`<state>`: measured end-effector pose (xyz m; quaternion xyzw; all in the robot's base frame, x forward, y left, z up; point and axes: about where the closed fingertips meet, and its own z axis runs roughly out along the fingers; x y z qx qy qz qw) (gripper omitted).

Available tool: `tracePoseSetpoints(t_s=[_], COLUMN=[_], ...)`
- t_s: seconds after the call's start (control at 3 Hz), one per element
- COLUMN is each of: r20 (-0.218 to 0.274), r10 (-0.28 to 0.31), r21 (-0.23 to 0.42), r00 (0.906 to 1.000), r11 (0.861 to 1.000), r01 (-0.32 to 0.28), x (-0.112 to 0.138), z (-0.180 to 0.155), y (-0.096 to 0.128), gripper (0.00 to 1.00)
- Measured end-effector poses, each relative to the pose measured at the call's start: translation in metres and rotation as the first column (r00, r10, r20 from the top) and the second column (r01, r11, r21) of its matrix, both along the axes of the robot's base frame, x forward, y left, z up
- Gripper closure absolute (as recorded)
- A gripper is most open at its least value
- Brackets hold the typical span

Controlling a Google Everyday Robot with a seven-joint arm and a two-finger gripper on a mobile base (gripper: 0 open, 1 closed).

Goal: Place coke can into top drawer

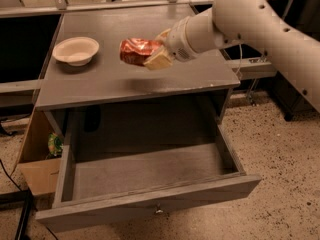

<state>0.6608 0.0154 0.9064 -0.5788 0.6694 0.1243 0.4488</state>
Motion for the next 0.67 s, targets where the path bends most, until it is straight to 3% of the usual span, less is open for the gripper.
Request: tracePoseSetpoints(t_s=[0.67], r20=[-0.016], r10=[0.009], r21=[-0.011], r00=[0.9998], r11=[1.000], r01=[-0.009], x=[-0.0033], z=[0.0006], y=[0.0005], gripper=[1.00])
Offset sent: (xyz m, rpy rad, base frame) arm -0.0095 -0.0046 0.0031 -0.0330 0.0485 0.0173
